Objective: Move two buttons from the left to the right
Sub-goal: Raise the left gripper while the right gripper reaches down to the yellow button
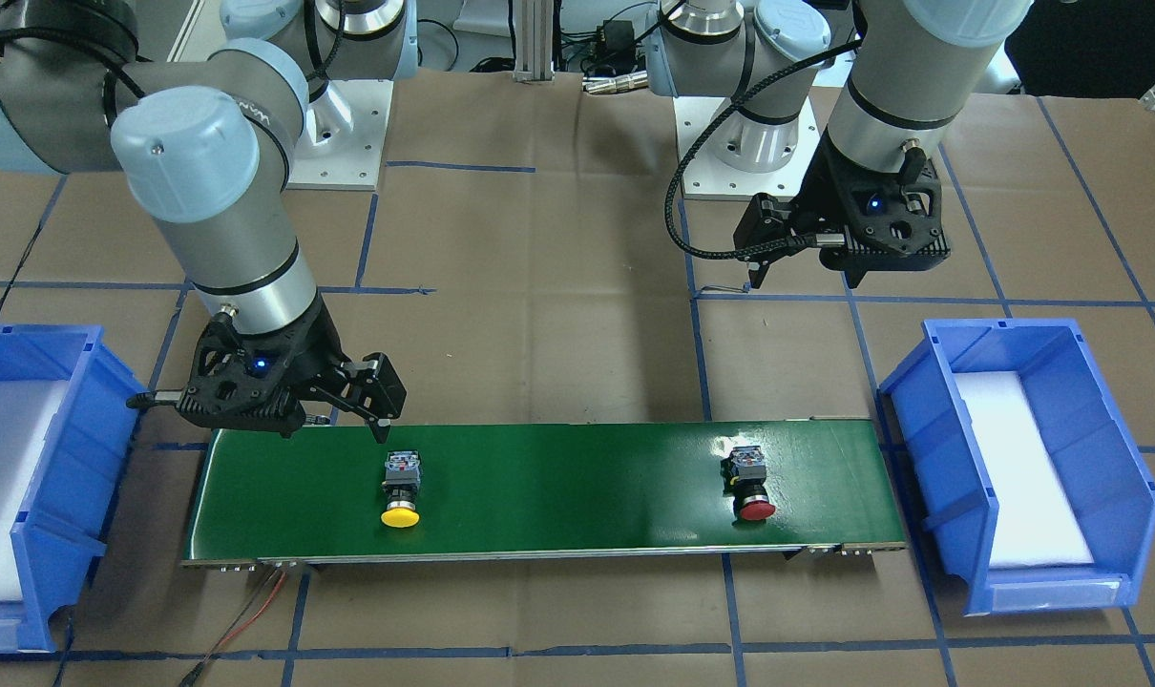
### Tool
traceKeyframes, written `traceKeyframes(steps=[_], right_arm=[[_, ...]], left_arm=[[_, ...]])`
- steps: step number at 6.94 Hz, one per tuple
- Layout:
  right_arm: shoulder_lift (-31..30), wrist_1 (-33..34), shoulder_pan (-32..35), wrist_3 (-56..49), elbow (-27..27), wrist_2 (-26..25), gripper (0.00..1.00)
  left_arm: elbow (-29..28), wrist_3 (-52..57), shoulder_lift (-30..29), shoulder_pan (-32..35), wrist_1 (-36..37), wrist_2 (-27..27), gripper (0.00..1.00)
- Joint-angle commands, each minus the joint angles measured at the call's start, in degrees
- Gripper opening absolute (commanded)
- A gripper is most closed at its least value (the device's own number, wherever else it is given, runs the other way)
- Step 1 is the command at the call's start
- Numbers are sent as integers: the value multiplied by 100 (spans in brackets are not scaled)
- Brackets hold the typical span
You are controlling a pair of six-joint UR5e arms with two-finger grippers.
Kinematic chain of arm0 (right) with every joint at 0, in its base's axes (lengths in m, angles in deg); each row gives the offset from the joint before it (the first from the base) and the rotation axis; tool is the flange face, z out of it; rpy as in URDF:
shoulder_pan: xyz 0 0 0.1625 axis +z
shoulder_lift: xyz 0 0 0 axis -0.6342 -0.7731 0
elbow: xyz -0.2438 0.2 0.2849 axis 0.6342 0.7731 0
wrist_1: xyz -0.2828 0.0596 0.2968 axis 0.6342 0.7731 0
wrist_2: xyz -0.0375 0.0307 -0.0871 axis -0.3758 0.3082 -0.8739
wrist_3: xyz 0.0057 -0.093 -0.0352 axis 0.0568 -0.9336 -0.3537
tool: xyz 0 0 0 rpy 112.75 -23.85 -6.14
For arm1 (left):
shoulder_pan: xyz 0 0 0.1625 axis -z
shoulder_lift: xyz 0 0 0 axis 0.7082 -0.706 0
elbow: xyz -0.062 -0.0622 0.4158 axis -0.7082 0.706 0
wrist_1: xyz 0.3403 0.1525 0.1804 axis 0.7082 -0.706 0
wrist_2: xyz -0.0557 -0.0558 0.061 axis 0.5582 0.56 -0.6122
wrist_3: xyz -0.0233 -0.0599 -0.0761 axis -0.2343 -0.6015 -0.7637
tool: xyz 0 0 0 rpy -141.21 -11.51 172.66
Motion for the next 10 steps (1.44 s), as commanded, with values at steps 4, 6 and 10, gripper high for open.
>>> traceKeyframes(steps=[4, 6, 10], right_arm=[[704, 90, 12, -27, 31, 2, 100], [889, 125, 12, -44, 57, -15, 100], [1083, 231, -57, -105, -4, -130, 78]], left_arm=[[-20, 25, 22, -142, -5, 18, 100], [-11, -11, 22, -132, -5, 18, 100], [-11, -11, 13, -132, 4, 27, 100]])
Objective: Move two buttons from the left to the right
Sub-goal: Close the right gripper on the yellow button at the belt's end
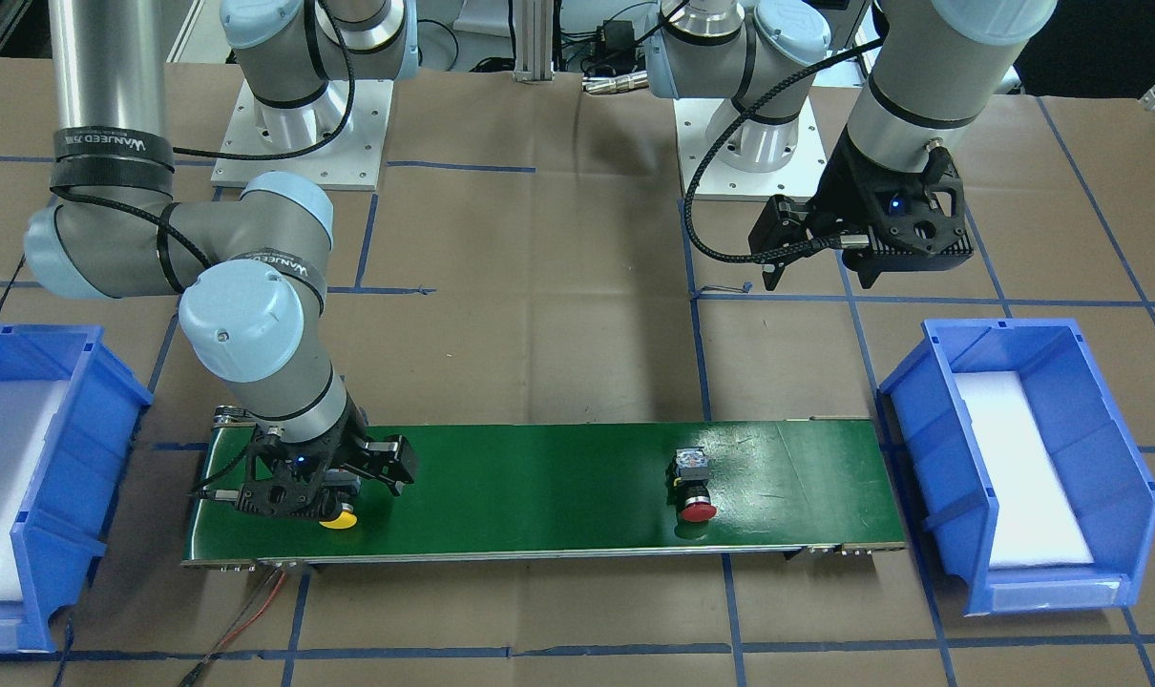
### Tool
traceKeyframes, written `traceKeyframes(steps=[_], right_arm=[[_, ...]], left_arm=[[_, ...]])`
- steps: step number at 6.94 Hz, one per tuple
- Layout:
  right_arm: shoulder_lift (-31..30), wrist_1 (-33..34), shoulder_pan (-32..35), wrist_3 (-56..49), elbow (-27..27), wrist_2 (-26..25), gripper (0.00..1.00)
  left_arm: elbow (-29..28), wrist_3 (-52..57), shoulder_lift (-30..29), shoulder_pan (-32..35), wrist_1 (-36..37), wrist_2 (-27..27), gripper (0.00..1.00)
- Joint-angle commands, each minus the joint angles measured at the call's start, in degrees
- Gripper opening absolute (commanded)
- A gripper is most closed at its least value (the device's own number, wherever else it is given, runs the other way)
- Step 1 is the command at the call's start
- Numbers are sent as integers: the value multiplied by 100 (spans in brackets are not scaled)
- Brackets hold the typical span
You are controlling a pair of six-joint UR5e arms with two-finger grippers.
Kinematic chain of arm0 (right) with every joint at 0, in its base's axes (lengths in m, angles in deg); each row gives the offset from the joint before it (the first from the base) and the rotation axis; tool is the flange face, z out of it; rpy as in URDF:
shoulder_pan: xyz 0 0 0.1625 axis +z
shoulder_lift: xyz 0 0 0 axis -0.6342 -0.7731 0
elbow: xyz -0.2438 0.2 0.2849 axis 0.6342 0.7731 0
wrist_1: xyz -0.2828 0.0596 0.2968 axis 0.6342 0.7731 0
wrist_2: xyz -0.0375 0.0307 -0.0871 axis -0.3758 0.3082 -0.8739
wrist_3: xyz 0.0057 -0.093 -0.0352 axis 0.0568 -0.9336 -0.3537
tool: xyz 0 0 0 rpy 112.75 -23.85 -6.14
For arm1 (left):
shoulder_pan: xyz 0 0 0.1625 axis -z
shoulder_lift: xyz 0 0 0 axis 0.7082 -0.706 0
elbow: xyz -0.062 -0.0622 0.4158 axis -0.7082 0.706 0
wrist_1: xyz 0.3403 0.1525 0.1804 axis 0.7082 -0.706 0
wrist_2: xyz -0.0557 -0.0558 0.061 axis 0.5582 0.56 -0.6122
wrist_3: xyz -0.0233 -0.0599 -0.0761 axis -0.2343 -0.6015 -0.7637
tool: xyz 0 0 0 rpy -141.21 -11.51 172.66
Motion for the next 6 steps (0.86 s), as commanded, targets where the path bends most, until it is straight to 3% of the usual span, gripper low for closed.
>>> traceKeyframes(steps=[1, 4, 6], right_arm=[[25, -108, -126, -80, -35, -130, 58], [-141, -794, -364, -564, 9, -219, 4], [-649, -1013, -723, -756, 192, -210, 2]], left_arm=[[0, 0, -9, 0, 1, 9, 100], [0, 0, -9, 0, 19, 0, 100], [0, 0, -9, 0, 27, 9, 100]])
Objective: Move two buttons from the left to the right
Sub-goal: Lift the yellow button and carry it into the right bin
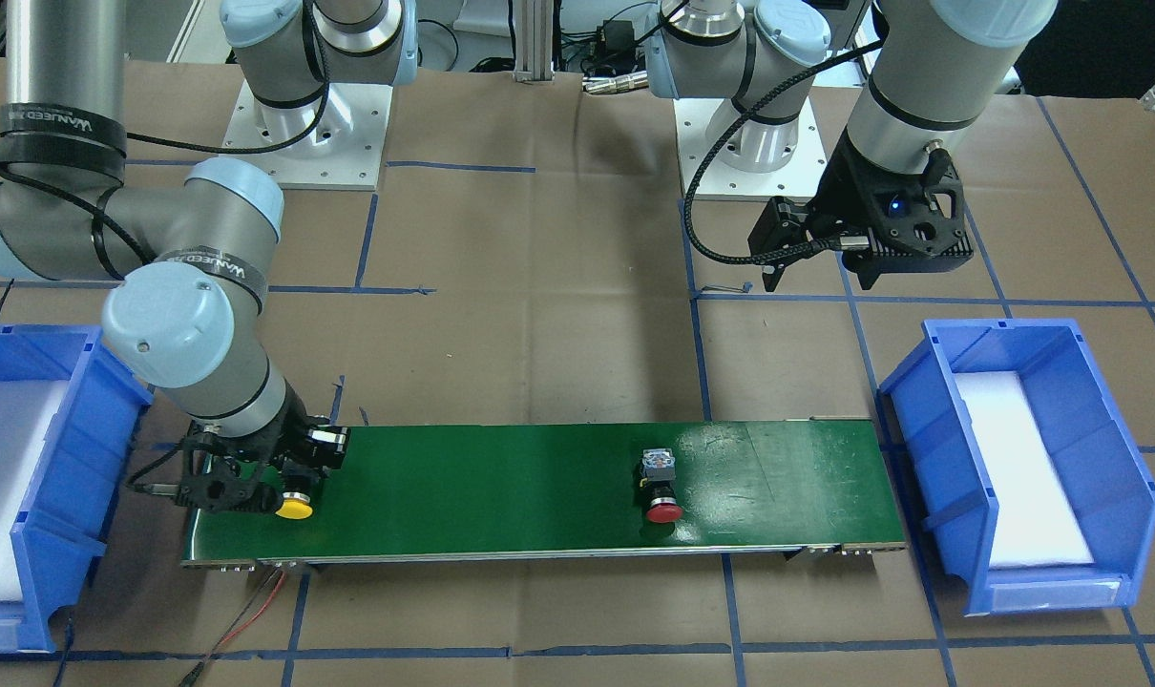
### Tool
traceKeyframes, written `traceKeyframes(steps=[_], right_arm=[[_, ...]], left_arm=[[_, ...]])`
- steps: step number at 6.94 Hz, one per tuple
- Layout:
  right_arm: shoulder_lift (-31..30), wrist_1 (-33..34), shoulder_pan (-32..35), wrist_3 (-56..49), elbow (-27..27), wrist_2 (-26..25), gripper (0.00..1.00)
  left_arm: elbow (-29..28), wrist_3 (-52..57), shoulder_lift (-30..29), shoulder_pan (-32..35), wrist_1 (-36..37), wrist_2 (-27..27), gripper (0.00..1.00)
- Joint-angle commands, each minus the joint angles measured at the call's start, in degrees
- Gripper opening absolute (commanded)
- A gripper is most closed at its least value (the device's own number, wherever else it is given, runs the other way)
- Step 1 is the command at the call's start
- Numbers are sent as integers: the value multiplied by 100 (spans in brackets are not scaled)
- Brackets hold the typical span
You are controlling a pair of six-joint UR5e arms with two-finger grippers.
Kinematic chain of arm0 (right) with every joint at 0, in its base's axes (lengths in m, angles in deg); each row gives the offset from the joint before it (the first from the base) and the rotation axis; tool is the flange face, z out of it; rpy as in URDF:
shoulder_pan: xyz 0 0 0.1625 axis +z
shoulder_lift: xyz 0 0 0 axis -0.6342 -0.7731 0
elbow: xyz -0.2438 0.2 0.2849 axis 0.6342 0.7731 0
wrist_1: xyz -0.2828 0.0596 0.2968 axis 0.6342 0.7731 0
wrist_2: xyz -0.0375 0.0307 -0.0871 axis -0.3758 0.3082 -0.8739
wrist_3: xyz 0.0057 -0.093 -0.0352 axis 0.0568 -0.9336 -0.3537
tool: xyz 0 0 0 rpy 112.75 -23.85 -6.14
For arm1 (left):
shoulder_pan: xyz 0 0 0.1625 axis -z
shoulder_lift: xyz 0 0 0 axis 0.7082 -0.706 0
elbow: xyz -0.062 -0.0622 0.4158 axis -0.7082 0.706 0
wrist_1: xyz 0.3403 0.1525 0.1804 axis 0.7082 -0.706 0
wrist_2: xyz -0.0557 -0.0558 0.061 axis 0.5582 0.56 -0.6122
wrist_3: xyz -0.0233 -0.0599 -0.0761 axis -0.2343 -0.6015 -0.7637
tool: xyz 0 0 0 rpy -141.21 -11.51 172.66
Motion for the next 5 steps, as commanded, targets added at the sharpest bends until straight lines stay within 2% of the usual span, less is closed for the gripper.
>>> traceKeyframes(steps=[1, 3, 4, 5], right_arm=[[-563, -595, -581, -659, 265, 19, 3], [-916, -793, -1599, -2045, 590, -34, 4], [-917, -749, -2187, -2757, 618, -34, 4], [-865, -749, -2663, -3017, 592, -25, 4]], left_arm=[[0, 0, 0, 0, 16, 2, 100], [9, 0, 9, 0, 16, 2, 100], [9, 0, 9, 0, 25, 2, 100], [9, 9, 17, 0, 25, 2, 100]])
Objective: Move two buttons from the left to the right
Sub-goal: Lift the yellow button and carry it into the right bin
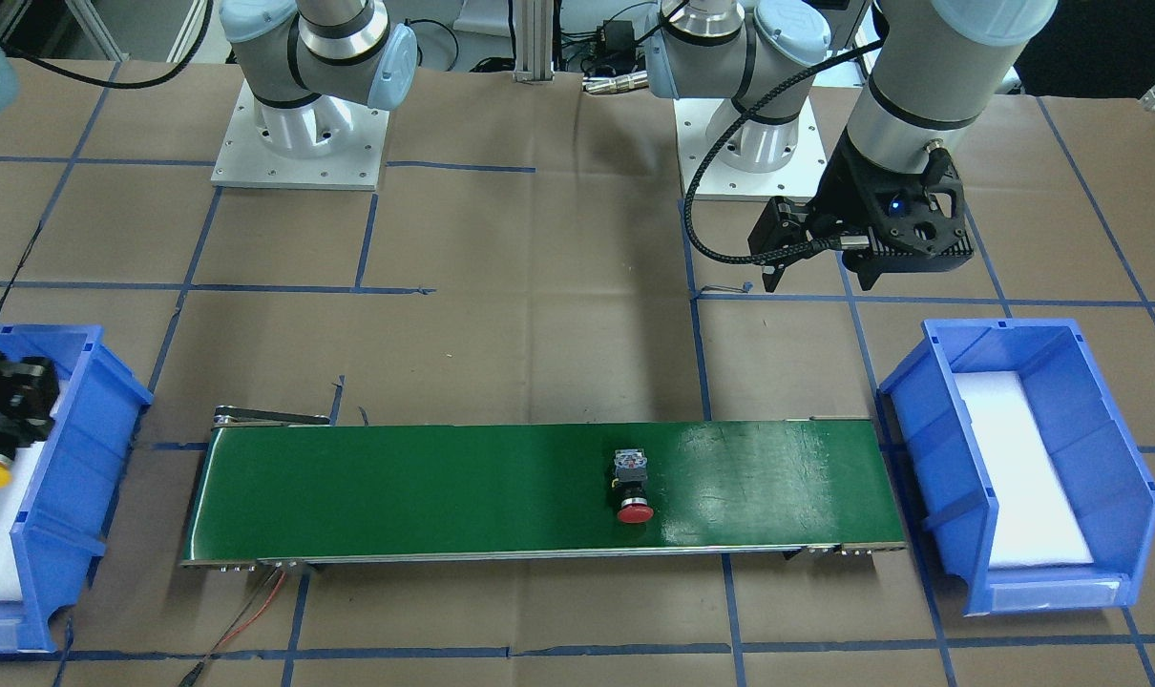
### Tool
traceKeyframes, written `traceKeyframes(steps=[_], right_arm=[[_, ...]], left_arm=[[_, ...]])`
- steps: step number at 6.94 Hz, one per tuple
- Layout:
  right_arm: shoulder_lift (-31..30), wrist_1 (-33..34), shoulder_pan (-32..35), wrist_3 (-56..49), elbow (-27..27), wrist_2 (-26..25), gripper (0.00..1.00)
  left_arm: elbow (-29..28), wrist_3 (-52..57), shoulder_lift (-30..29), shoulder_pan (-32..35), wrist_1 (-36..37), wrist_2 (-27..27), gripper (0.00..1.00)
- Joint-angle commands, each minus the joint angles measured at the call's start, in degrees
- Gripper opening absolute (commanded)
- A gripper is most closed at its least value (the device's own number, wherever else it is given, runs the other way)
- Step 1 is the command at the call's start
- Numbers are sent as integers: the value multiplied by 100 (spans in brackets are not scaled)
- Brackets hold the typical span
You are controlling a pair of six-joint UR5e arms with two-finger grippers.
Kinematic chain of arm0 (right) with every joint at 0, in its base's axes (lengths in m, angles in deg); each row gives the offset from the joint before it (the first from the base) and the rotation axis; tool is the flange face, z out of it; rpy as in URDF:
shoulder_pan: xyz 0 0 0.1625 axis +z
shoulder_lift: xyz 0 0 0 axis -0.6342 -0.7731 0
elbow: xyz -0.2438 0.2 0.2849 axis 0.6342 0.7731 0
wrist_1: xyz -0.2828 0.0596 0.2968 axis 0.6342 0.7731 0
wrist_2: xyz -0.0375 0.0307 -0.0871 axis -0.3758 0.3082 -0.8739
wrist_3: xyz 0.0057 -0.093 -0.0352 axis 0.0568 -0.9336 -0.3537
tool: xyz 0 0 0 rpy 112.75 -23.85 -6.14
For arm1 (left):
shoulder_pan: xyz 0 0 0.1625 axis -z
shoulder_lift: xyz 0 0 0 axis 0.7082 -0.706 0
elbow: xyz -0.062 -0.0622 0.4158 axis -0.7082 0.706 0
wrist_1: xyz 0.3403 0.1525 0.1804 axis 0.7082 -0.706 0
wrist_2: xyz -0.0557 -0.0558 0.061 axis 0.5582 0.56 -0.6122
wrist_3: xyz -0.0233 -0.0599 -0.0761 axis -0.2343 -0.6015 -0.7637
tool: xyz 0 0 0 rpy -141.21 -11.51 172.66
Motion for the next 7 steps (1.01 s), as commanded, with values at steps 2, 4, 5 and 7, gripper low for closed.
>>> traceKeyframes(steps=[2, 4, 5, 7], right_arm=[[190, 20, -1065, -839, -156, -24, 4], [296, 474, -1191, -857, -901, 11, 4], [305, 808, -1191, -857, -1175, 11, 4], [497, 961, -1191, -857, -1318, 2, 4]], left_arm=[[10, 7, -3, 0, 11, 0, 100], [10, 15, -3, 0, 11, 0, 100], [10, 7, -3, 0, 11, 0, 100], [10, 16, -3, 0, 11, 0, 100]])
